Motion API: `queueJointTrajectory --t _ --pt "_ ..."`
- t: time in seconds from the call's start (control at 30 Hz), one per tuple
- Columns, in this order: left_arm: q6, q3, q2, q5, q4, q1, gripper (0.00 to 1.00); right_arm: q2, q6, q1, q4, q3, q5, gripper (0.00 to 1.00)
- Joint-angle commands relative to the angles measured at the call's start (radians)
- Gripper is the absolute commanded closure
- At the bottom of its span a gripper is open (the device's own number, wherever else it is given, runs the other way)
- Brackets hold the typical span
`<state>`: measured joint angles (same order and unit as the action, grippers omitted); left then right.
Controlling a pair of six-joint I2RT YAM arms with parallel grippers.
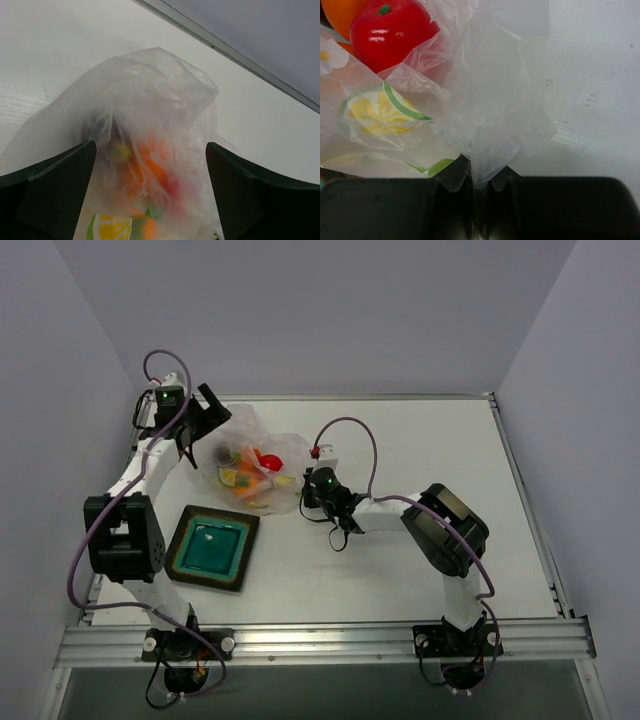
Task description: Take the fake fruits out of the plastic bag
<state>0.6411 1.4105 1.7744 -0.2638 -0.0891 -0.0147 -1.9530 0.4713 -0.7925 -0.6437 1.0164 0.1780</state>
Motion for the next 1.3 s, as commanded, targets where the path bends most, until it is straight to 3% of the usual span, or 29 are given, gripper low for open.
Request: queueJointTrajectory --t 0.0,0.03,0.13,0.23,0.33,0.5,0.6,0.7,0.73,0.77,0.87,0.97,1.27 --pt "-0.003 -0.034 -0.265 0.115 -0.096 0.002 0.09 0.051 -0.011 0.007 -0.002 0.040 0.006 0.96" --pt "-0.011 -0.059 -0.338 0.133 -0.112 0.002 0.09 0.049 -0.010 0.007 -0.001 0.042 0.005 0.96" --pt "-0.050 -0.146 -0.443 0.253 -0.199 0.140 0.08 0.048 0.001 0.007 0.006 0.045 -0.015 0.96" --pt "-0.028 -0.241 -0.477 0.313 -0.207 0.231 0.07 0.048 -0.002 0.007 0.018 0.056 -0.015 0.95" --pt "-0.027 -0.251 -0.428 0.337 -0.207 0.249 0.07 0.057 -0.010 0.007 0.029 0.054 -0.020 0.95" --pt "-0.103 -0.121 -0.273 0.393 -0.279 0.306 0.10 0.060 -0.020 0.009 0.047 0.066 -0.025 0.95" --pt "-0.112 -0.073 -0.218 0.452 -0.314 0.303 0.24 0.060 -0.020 0.009 0.047 0.062 -0.026 0.95" --pt "-0.081 -0.123 -0.219 0.515 -0.290 0.265 0.49 0.060 -0.020 0.009 0.046 0.059 -0.029 0.95" --pt "-0.069 -0.151 -0.230 0.506 -0.269 0.221 0.56 0.059 -0.020 0.007 0.045 0.056 -0.028 0.95" --pt "-0.034 -0.216 -0.239 0.465 -0.215 0.193 0.75 0.058 -0.023 0.007 0.045 0.056 -0.031 0.95" --pt "0.055 -0.339 -0.283 0.401 -0.144 0.093 0.97 0.054 -0.028 0.007 0.047 0.054 -0.035 0.95" --pt "0.110 -0.462 -0.343 0.350 -0.034 0.035 0.98 0.048 -0.030 0.007 0.047 0.057 -0.035 0.95" --pt "0.219 -0.614 -0.369 0.265 0.121 -0.033 0.98 0.037 -0.023 0.009 0.036 -0.002 -0.028 0.95"
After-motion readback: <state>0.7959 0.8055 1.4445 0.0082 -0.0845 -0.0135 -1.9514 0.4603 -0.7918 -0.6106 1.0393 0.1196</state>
